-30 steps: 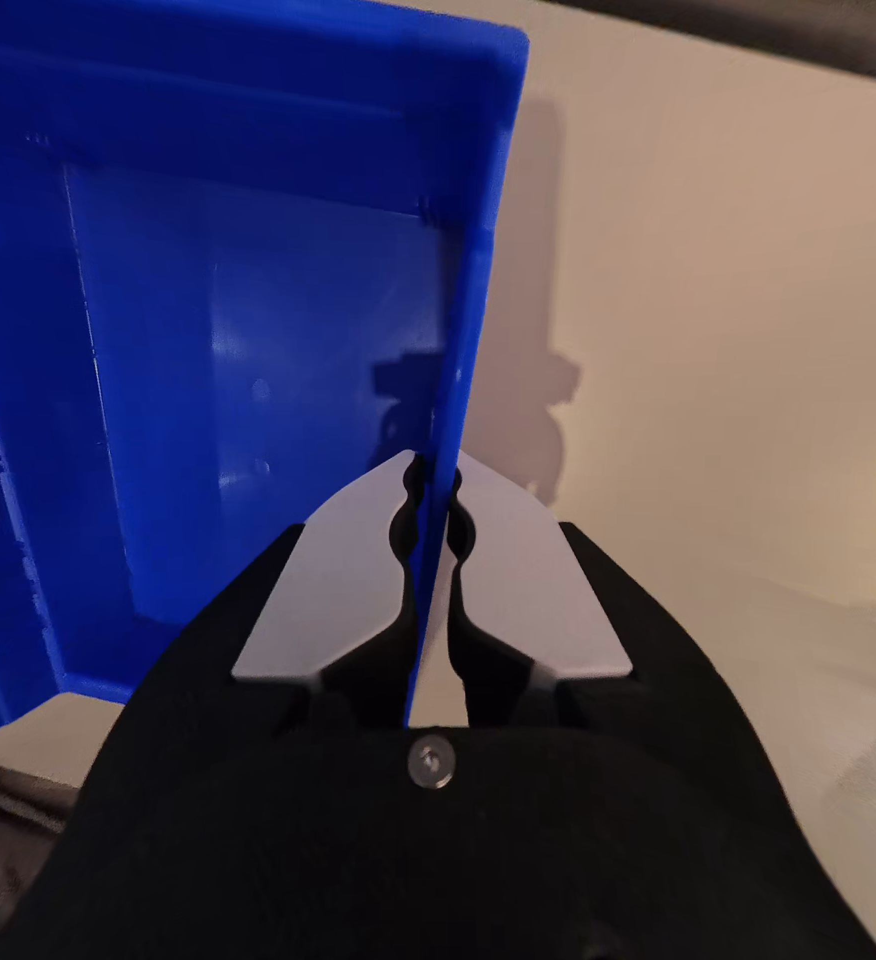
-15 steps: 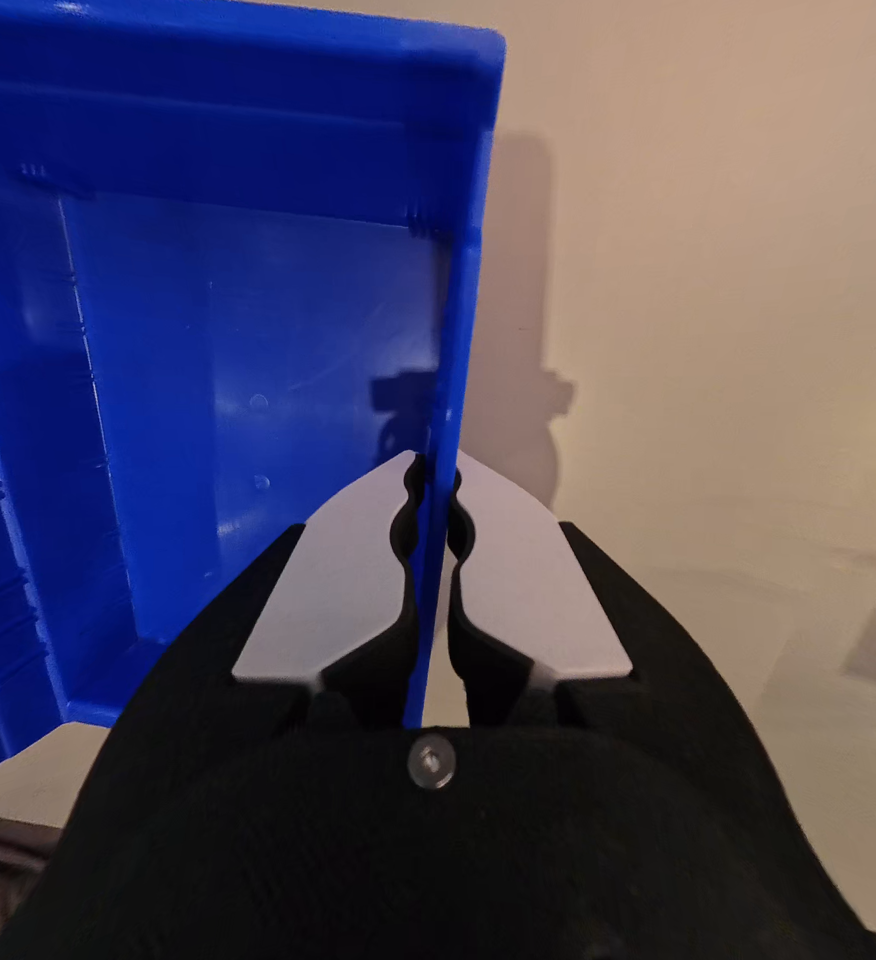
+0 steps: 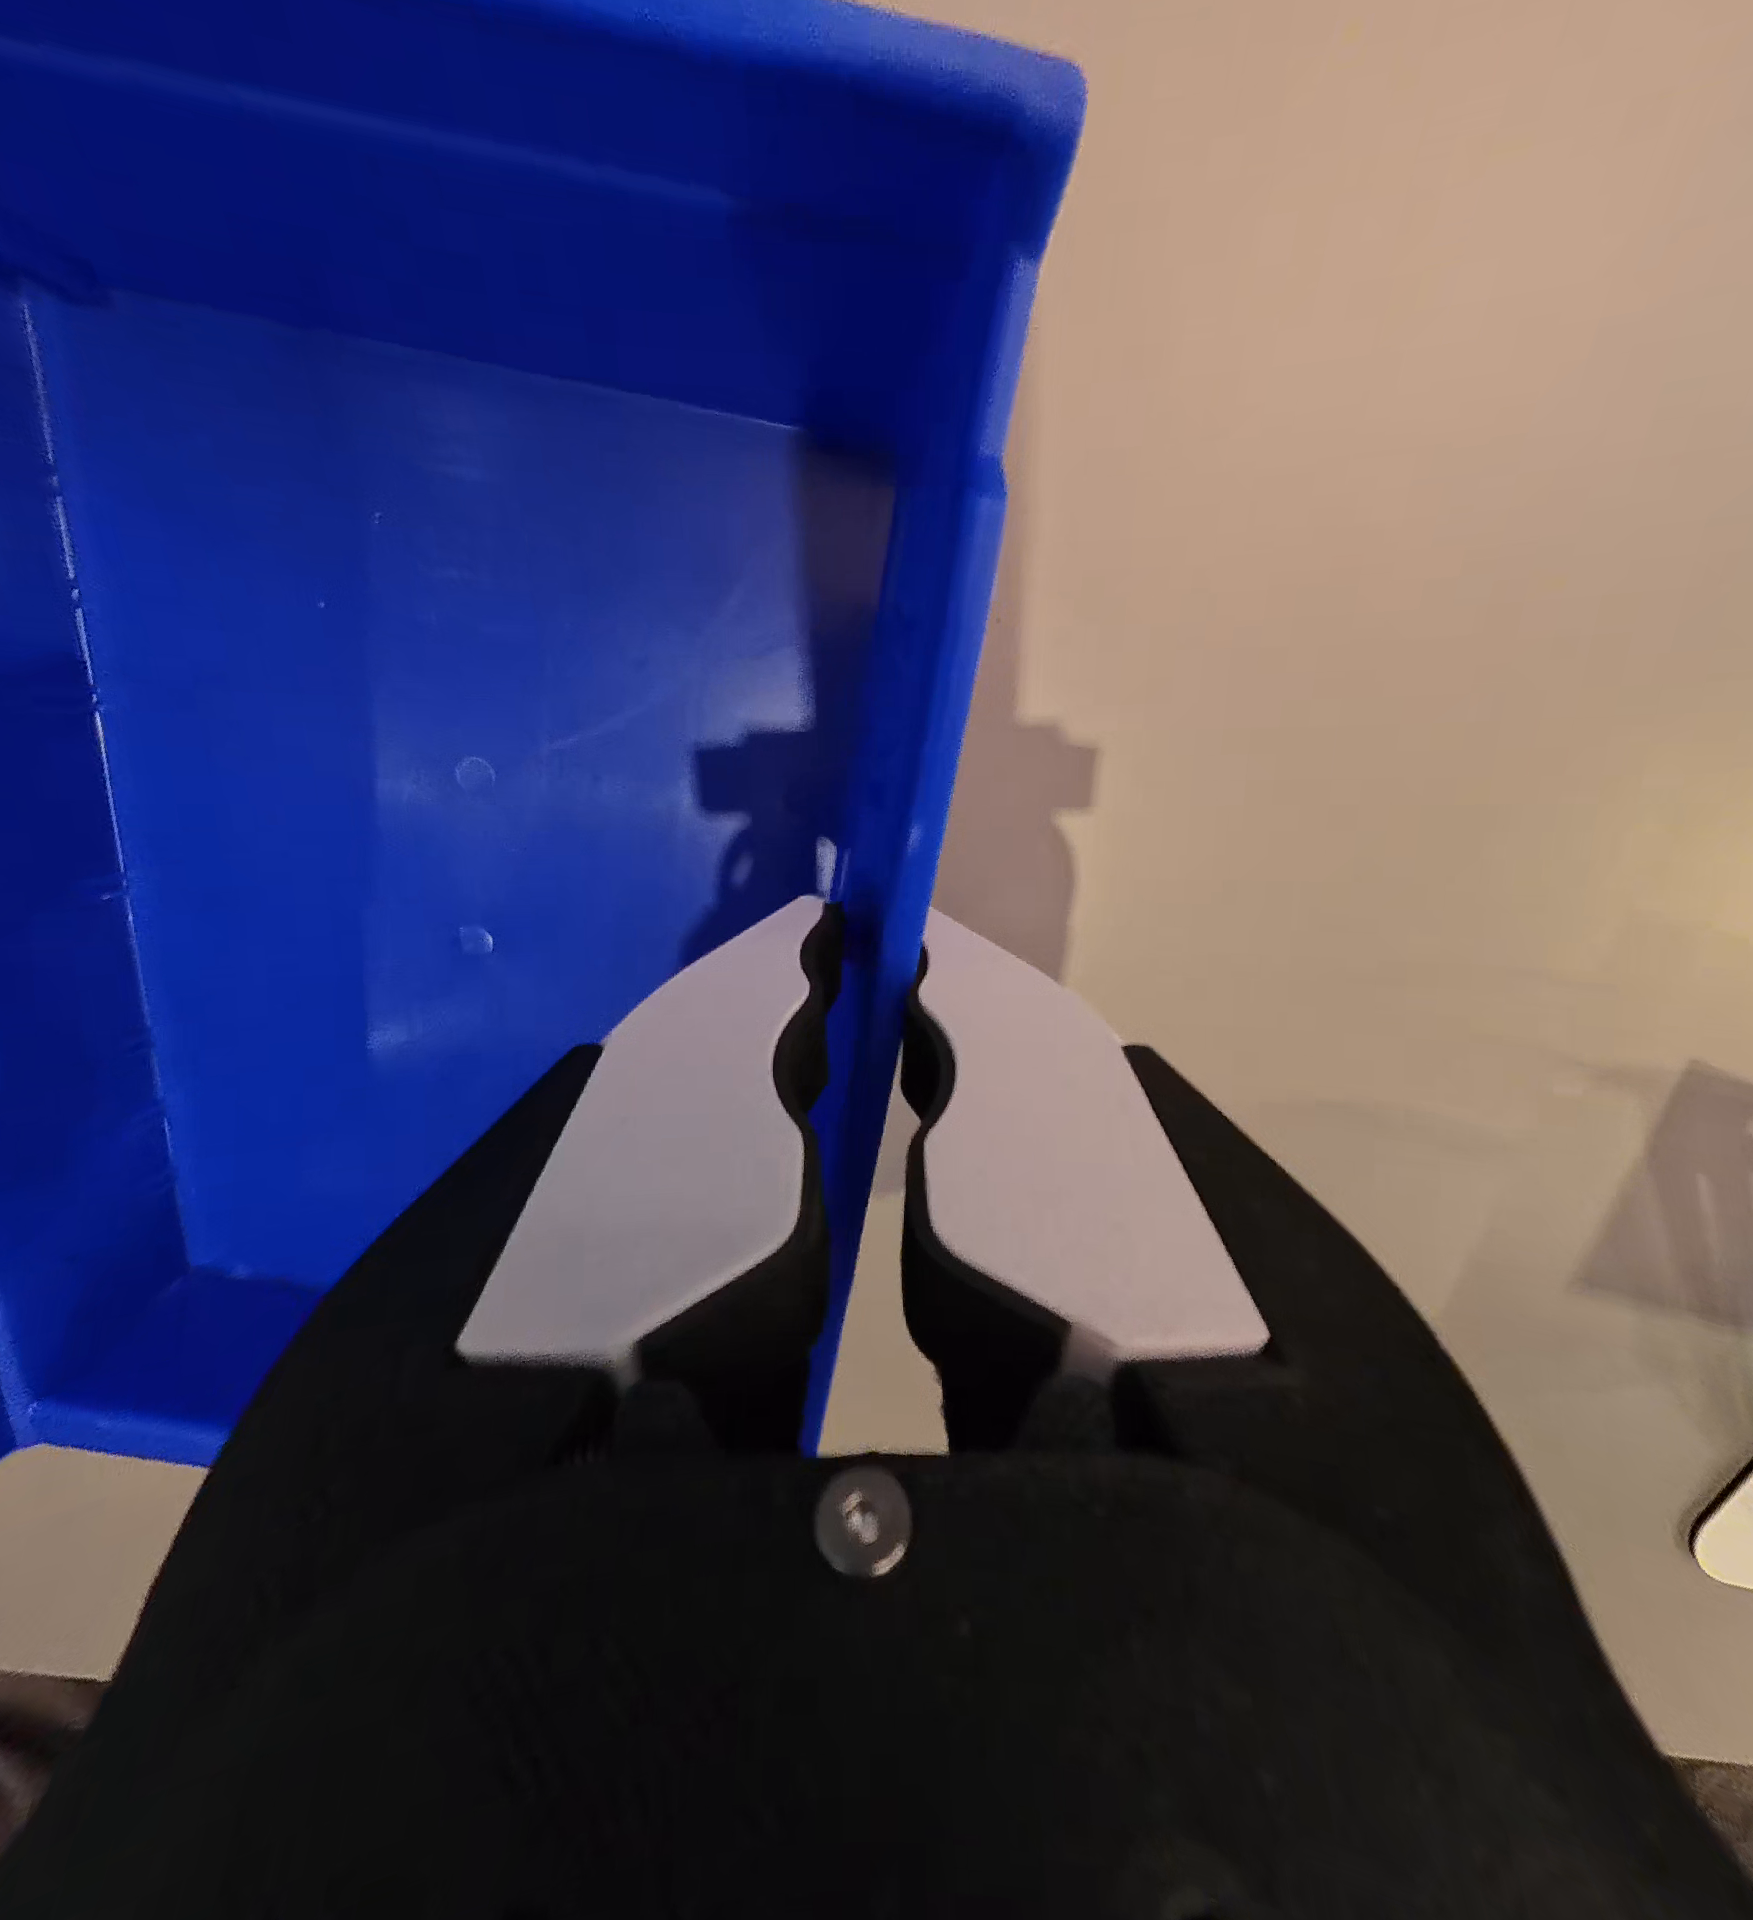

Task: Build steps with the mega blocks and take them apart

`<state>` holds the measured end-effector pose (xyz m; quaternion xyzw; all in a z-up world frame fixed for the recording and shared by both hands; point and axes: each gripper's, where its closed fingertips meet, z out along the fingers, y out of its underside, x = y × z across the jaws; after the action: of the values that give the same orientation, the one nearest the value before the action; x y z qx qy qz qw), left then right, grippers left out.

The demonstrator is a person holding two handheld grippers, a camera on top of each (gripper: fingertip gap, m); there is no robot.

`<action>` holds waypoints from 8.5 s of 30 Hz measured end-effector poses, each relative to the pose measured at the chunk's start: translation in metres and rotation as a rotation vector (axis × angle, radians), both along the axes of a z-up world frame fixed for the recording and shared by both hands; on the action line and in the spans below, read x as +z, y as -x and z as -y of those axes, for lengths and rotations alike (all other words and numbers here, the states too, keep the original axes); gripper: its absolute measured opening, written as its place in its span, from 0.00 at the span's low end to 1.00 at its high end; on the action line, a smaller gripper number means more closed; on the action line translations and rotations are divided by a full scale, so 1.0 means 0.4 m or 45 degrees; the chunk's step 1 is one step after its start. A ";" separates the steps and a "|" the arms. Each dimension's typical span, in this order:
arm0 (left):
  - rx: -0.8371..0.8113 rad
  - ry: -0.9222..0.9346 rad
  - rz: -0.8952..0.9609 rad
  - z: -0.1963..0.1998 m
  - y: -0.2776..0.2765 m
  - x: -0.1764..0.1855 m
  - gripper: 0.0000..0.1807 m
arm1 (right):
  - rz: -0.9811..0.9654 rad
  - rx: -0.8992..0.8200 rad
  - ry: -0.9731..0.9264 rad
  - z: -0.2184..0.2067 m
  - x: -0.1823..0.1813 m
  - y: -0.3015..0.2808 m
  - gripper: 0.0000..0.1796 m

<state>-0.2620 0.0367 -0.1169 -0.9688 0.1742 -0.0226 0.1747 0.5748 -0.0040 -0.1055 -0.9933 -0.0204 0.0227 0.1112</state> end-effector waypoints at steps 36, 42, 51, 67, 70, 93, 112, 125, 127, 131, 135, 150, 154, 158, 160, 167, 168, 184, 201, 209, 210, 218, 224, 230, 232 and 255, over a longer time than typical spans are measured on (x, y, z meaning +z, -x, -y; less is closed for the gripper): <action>0.078 0.057 0.129 0.061 0.007 -0.001 0.04 | 0.152 0.116 -0.119 -0.003 0.000 -0.033 0.09; 0.092 0.071 0.118 0.064 0.009 -0.001 0.04 | 0.155 0.145 -0.105 -0.009 -0.001 -0.037 0.09; 0.091 0.060 0.128 0.064 0.008 0.000 0.04 | 0.226 0.101 -0.181 -0.020 -0.001 -0.041 0.10; -0.324 -1.050 0.311 0.169 -0.166 0.527 0.12 | 0.073 0.082 -1.713 -0.017 0.604 0.223 0.31; -0.441 -1.012 0.405 0.194 -0.229 0.526 0.11 | -0.312 0.241 -1.861 0.004 0.680 0.351 0.31; -0.702 0.161 0.186 0.262 -0.306 0.056 0.29 | -0.166 0.858 -1.592 -0.024 0.502 0.708 0.30; -0.897 0.066 0.095 0.274 -0.356 0.071 0.30 | -0.092 0.929 -1.496 -0.041 0.446 0.730 0.30; -0.755 -0.085 0.134 0.195 -0.336 0.099 0.25 | -0.008 0.985 -1.419 -0.053 0.404 0.739 0.30; -0.724 -0.269 0.087 0.138 -0.354 0.133 0.31 | -0.006 0.994 -1.408 -0.053 0.398 0.742 0.30; -0.857 -0.528 -0.143 0.074 -0.388 0.141 0.38 | -0.003 1.018 -1.388 -0.053 0.388 0.749 0.30; -0.967 -0.538 -0.084 0.065 -0.435 0.110 0.34 | -0.018 1.027 -1.369 -0.054 0.379 0.753 0.30; -1.108 -0.322 -0.073 0.036 -0.436 0.033 0.38 | 0.010 1.134 -1.236 -0.059 0.315 0.784 0.30; -1.081 -0.307 -0.027 0.030 -0.433 0.031 0.41 | 0.036 1.159 -1.198 -0.062 0.293 0.793 0.30; -1.121 -0.297 -0.072 0.041 -0.437 0.029 0.34 | 0.064 1.201 -1.174 -0.058 0.279 0.804 0.30; -1.130 -0.303 -0.137 0.041 -0.436 0.029 0.33 | 0.066 1.215 -1.173 -0.054 0.278 0.809 0.30; -1.124 -0.333 -0.326 0.051 -0.424 0.056 0.13 | 0.058 1.223 -1.178 -0.048 0.281 0.812 0.30; -1.124 -0.359 -0.341 0.049 -0.424 0.062 0.10 | 0.060 1.224 -1.178 -0.047 0.281 0.812 0.30; -1.032 -0.418 -0.387 0.041 -0.393 0.096 0.05 | 0.064 1.267 -1.145 -0.040 0.262 0.821 0.30; -1.071 -1.098 0.024 0.168 -0.570 0.457 0.01 | -1.128 1.247 -0.969 0.154 0.310 1.150 0.30; -1.356 -1.170 0.300 0.302 -0.787 0.490 0.01 | -1.819 1.122 -0.700 0.240 0.356 1.227 0.35; -1.377 -1.166 0.296 0.311 -0.803 0.485 0.01 | -1.928 1.087 -0.641 0.248 0.365 1.233 0.36; -1.417 -1.049 0.434 0.333 -0.842 0.455 0.07 | -2.138 1.033 -0.367 0.271 0.348 1.243 0.17; -1.219 -0.851 0.274 0.258 -0.670 0.412 0.22 | -1.765 0.905 -0.218 0.184 0.186 1.211 0.10; -1.071 -0.579 0.003 0.214 -0.477 0.297 0.23 | -1.494 0.758 0.027 0.128 0.004 1.153 0.10; -1.044 -0.436 -0.081 0.221 -0.413 0.245 0.21 | -1.418 0.746 0.059 0.123 -0.034 1.140 0.10; -0.552 0.096 -0.275 0.156 -0.194 0.039 0.36 | -1.103 0.891 -0.361 0.051 0.015 1.117 0.25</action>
<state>-0.1844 -0.0255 -0.1012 -0.9114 0.3947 0.0375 0.1098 0.1279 -0.0243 -0.0995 -0.8028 -0.3035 0.4601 0.2275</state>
